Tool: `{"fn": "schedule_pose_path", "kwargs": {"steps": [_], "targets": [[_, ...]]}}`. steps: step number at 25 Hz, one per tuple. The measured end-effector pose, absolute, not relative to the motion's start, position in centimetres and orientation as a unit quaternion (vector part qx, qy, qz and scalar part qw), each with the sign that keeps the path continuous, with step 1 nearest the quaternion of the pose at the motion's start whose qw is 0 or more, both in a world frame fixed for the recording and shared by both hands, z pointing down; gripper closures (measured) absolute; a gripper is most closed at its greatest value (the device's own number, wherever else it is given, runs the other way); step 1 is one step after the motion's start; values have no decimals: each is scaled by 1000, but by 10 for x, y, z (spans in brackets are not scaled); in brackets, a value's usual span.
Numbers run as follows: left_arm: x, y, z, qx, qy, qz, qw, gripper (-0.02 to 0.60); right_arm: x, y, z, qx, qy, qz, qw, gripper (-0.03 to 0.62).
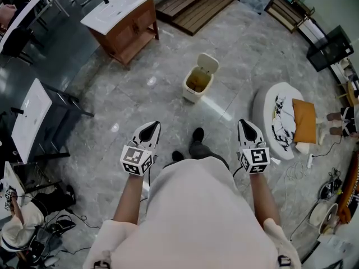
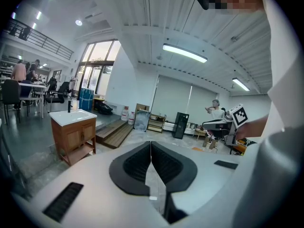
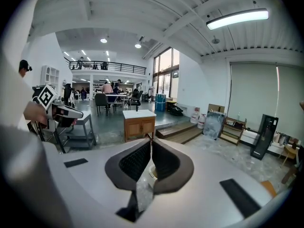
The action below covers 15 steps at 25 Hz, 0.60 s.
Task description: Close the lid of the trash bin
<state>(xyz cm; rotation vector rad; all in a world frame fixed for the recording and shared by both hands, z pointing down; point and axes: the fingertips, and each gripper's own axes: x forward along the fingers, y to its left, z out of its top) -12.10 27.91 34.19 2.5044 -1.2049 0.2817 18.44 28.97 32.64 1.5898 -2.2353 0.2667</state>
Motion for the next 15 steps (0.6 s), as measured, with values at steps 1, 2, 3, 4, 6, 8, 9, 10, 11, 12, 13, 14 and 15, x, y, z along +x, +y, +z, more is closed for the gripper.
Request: {"fn": "schedule_pose_path", "kwargs": {"steps": [1,2,3,4,6,8,9,10,11,12,13,14,15], "targets": [[-120,277,343,883,-425,100,174,563,185,288,327,565,-796,96,192,562],[-120,275,343,882,-425,100,174,563,185,285,329,565,-797,96,193,562],[-120,272,344,882,-426,100,175,563,185,282,330,564,-797,97,193,562],[-120,268,345,881,-427,100,175,563,185,278,332,563,-797,99,194,562],[-120,261,346,880,-430,100,177,563,185,269,335,561,-798,101,195,562],[-119,253,346,879,-432,101,178,563,185,260,336,558,-800,102,198,562],[-118,249,346,878,-432,101,179,563,185,255,336,556,-801,103,199,562],[-117,244,347,878,-432,102,179,563,185,249,337,554,-802,103,200,562],[-115,239,348,878,-432,103,180,563,185,243,338,552,-803,103,201,562],[-113,233,349,877,-433,104,182,563,186,237,340,550,-804,103,203,562],[-111,227,350,876,-433,104,183,563,187,231,341,548,-805,104,204,562],[-109,222,351,876,-434,105,184,564,188,225,342,546,-805,105,206,562],[-107,216,351,875,-434,106,184,563,190,218,344,544,-806,106,207,562]]}}
